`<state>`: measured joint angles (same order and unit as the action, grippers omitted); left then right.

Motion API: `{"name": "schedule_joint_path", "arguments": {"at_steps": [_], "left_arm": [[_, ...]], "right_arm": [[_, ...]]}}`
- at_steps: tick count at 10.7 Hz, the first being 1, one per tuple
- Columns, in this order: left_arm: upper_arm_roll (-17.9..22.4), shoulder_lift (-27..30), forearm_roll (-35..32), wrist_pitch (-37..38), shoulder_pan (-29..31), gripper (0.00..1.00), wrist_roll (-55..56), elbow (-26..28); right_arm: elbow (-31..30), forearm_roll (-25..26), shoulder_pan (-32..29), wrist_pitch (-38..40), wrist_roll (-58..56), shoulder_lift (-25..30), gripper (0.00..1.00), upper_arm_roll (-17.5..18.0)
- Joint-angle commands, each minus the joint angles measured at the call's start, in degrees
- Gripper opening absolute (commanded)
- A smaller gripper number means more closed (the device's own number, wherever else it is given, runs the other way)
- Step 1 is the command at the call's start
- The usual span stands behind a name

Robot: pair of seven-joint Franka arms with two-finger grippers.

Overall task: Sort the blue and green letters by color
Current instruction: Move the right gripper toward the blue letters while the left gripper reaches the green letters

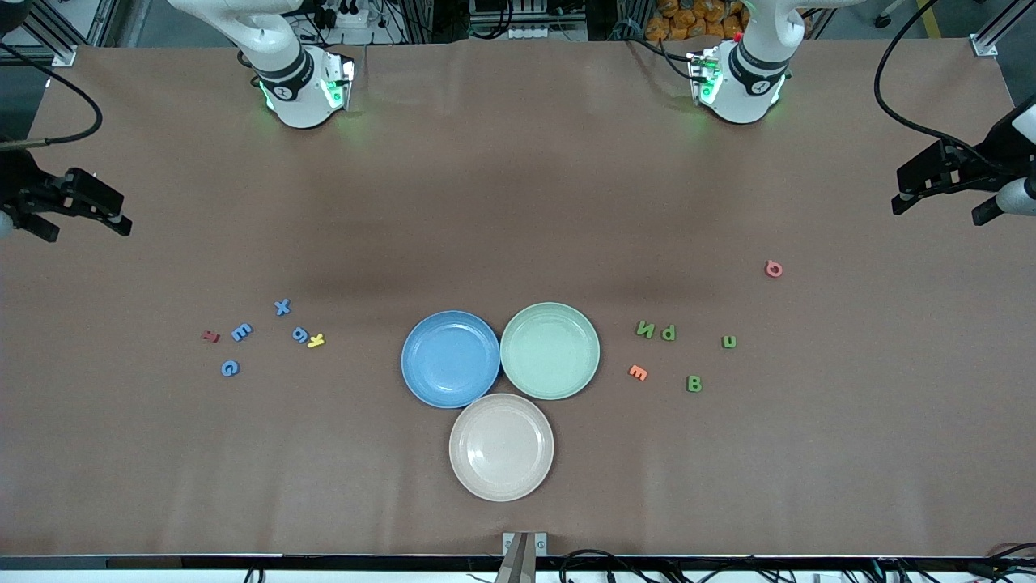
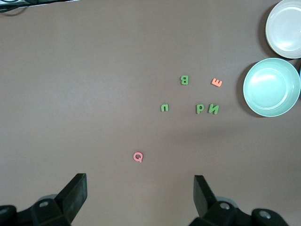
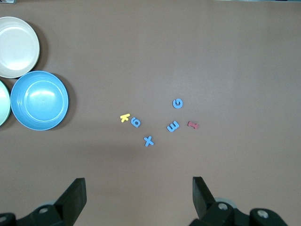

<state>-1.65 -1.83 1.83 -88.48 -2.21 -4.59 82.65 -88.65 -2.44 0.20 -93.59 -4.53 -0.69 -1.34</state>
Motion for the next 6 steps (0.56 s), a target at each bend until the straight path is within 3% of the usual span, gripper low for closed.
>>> {"name": "schedule_joint_path", "arguments": {"at_steps": [1, 6], "left_arm": [[-0.1, 0.6, 0.7, 0.6, 0.3, 1.0, -0.3, 0.3], [-0.1, 0.0, 0.5, 0.7, 0.3, 1.0, 0.4, -0.1]], "right_arm": [[3.1, 1.2, -0.3, 0.9, 0.6, -2.0, 1.0, -0.1], [3.1, 0.9, -1.4, 0.0, 0.1, -3.4, 1.0, -0.3]]}}
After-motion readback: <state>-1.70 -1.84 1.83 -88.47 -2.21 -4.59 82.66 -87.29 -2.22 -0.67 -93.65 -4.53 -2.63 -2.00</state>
